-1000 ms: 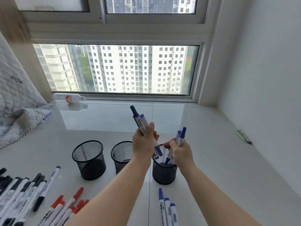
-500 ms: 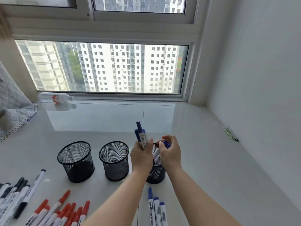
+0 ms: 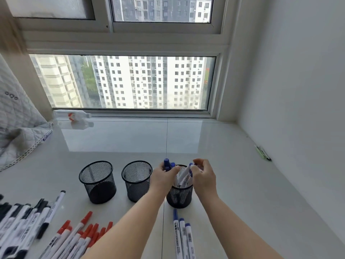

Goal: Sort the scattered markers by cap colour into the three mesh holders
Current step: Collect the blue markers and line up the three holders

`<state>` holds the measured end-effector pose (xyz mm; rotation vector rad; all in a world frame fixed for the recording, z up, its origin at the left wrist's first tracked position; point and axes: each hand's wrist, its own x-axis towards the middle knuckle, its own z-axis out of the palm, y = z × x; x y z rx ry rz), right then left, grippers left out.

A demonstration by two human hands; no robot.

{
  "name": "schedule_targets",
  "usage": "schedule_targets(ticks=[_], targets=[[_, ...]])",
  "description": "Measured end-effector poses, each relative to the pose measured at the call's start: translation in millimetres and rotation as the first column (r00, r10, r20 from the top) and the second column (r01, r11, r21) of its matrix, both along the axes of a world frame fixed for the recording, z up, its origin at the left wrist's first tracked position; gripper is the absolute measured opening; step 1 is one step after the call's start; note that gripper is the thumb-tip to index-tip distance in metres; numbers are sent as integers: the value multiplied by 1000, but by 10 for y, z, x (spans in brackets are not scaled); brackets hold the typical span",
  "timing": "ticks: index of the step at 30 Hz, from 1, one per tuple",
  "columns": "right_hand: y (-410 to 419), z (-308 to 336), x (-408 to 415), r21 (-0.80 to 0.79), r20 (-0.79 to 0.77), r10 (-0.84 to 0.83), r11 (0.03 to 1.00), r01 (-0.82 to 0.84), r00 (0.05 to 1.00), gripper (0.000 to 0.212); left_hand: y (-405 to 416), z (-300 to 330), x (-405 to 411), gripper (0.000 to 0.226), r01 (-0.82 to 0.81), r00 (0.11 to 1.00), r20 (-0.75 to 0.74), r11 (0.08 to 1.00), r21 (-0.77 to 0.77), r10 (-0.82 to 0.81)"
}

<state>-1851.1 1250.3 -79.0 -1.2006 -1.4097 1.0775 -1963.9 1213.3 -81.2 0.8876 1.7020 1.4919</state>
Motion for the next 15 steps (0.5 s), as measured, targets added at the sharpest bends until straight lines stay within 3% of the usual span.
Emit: schedule_targets(ticks=[2,5,9,12,15], targets=[[-173,5,102,80,57,-106,992,102,993,15,-113,-3,5,18,10,984,-179,1000,-7,-11],[-461,-129,266,172,143,-189,971,163,972,16,-334,-75,42,45,-41,970,-239,998,43,50],[-802,-390,432,-21,397,-10,1000,20,918,9,-751,-271,149,23,-135,930,-340,990,43,142],[-1007,-553,500,-124,573,98,992,-33,814,18,-995,-475,238,11,-81,895,-445,988,-131,14],[-1120,-622,521,-154,663,139,987,-48,736,26,-1108,-607,298,18,-37,855,-500,945,-325,-139]])
